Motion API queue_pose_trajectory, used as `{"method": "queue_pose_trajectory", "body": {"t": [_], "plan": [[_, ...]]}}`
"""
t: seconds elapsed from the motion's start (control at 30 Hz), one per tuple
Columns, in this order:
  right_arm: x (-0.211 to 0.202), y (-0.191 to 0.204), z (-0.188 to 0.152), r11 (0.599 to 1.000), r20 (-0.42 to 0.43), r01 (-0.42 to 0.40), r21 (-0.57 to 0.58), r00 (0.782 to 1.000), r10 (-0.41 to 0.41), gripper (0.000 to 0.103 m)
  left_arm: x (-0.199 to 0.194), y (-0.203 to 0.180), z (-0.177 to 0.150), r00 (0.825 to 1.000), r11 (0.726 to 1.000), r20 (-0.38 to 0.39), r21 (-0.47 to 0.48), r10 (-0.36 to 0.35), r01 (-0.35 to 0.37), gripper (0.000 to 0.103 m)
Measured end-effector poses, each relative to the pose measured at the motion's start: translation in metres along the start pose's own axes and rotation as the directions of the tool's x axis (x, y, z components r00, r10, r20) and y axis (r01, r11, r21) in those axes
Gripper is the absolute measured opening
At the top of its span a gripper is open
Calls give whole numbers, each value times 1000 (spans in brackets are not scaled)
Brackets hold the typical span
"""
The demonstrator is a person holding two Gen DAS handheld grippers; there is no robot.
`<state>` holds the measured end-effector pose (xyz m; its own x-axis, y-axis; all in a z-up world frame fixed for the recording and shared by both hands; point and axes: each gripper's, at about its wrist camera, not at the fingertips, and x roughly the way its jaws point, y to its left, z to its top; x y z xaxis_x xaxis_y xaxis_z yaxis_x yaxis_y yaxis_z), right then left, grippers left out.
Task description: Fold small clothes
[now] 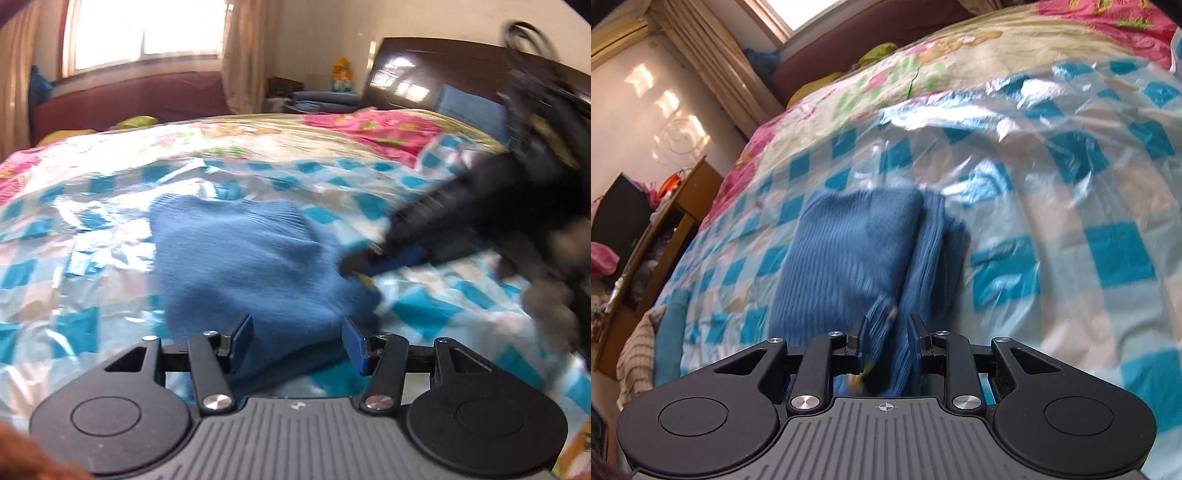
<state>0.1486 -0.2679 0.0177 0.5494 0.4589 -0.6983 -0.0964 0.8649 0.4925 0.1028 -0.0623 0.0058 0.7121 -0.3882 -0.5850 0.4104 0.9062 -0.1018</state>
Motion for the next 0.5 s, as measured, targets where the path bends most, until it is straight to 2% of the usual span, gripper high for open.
{"method": "queue_pose_trajectory", "body": {"t": [0.07,0.13,0.23,0.3,0.4,0.5], "plan": [[3,5,-6,1000,-23,-10,1,1000,10,25,2,6,3,1000,1000,9,-12,24,-24,56],[9,9,-10,999,-32,21,-25,999,-22,24,8,13,5,998,998,9,-15,62,-62,56],[16,-1,-16,999,-51,54,-1,997,-54,7,15,27,2,995,994,-19,-36,99,-99,56],[18,-10,-22,998,-59,54,34,997,-52,6,26,37,-2,992,992,-63,-44,113,-116,56],[19,-10,-28,998,-83,55,22,995,-53,6,32,45,-12,987,992,-113,-49,113,-119,56],[6,-2,-19,999,-51,47,8,998,-46,17,26,47,-10,990,993,-97,-50,103,-108,56]]}}
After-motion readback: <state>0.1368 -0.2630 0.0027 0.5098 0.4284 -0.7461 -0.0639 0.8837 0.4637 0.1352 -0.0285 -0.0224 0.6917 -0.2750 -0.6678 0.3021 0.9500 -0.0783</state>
